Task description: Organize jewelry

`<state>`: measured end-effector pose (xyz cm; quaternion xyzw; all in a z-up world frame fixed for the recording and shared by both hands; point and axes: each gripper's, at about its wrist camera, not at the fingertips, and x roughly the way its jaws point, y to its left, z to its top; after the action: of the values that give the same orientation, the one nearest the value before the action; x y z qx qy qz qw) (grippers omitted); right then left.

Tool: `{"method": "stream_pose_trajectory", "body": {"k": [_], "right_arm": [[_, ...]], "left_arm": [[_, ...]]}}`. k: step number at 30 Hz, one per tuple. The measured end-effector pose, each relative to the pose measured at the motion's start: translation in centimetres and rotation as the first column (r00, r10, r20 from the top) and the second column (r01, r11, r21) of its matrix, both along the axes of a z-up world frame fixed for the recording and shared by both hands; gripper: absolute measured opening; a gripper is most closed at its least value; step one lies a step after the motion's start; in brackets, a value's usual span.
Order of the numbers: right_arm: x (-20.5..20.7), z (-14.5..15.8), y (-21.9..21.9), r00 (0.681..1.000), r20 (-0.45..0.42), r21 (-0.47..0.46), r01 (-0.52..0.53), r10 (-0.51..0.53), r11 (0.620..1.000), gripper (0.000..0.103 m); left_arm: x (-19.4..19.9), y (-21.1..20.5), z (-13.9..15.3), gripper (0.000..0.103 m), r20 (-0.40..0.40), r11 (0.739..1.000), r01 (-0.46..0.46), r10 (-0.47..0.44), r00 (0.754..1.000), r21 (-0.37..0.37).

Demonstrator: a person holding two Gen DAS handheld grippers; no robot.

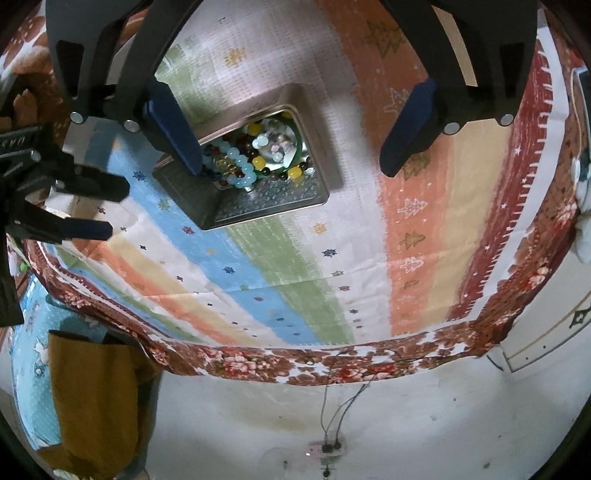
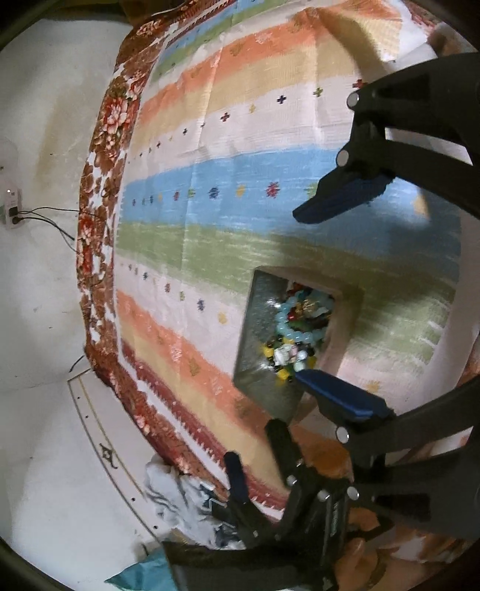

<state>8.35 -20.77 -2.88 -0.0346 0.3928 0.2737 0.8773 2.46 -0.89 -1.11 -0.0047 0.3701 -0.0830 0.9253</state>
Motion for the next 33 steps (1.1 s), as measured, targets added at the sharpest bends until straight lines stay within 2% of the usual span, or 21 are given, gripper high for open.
{"method": "stream_pose_trajectory", "body": {"k": [4, 6, 10, 17, 23, 28, 33], "right_arm": [[-0.5, 0.0, 0.0, 1.000, 0.018, -0.007, 0.014, -0.014, 1.000, 0.091], [-0.8, 0.0, 0.2, 0.999, 0.035, -0.012, 0.022, -0.022, 1.000, 0.094], [-1.7, 0.1, 0.1, 0.996, 0.073, -0.011, 0.054, -0.053, 0.999, 0.098], [-2.5, 0.4, -0.3, 0.992, 0.105, 0.017, 0.064, -0.065, 0.998, 0.098], [-3.0, 0.4, -0.2, 0.991, 0.111, 0.020, 0.068, -0.070, 0.997, 0.098], [-3.1, 0.1, -0.2, 0.993, 0.090, 0.025, 0.071, -0.073, 0.997, 0.098], [-3.0, 0.0, -0.2, 0.995, 0.075, 0.028, 0.070, -0.072, 0.997, 0.098]], "left_arm": [[-0.5, 0.1, -0.4, 0.097, -0.011, 1.000, -0.002, 0.002, 1.000, 0.008], [-1.2, 0.3, -0.1, 0.097, 0.029, 1.000, -0.028, 0.028, 0.999, 0.004], [-2.0, 0.5, 0.1, 0.097, 0.053, 0.999, -0.046, 0.047, 0.997, -0.025], [-2.7, -0.7, -0.4, 0.097, 0.068, 0.999, -0.007, 0.004, 0.998, 0.035], [-3.4, -0.9, -0.2, 0.097, 0.101, 0.999, -0.002, -0.003, 0.995, 0.048], [-3.8, -1.2, 0.3, 0.097, 0.143, 0.998, -0.001, -0.007, 0.990, 0.059], [-3.8, -1.3, 0.4, 0.097, 0.146, 0.997, -0.005, -0.006, 0.989, 0.072]]}}
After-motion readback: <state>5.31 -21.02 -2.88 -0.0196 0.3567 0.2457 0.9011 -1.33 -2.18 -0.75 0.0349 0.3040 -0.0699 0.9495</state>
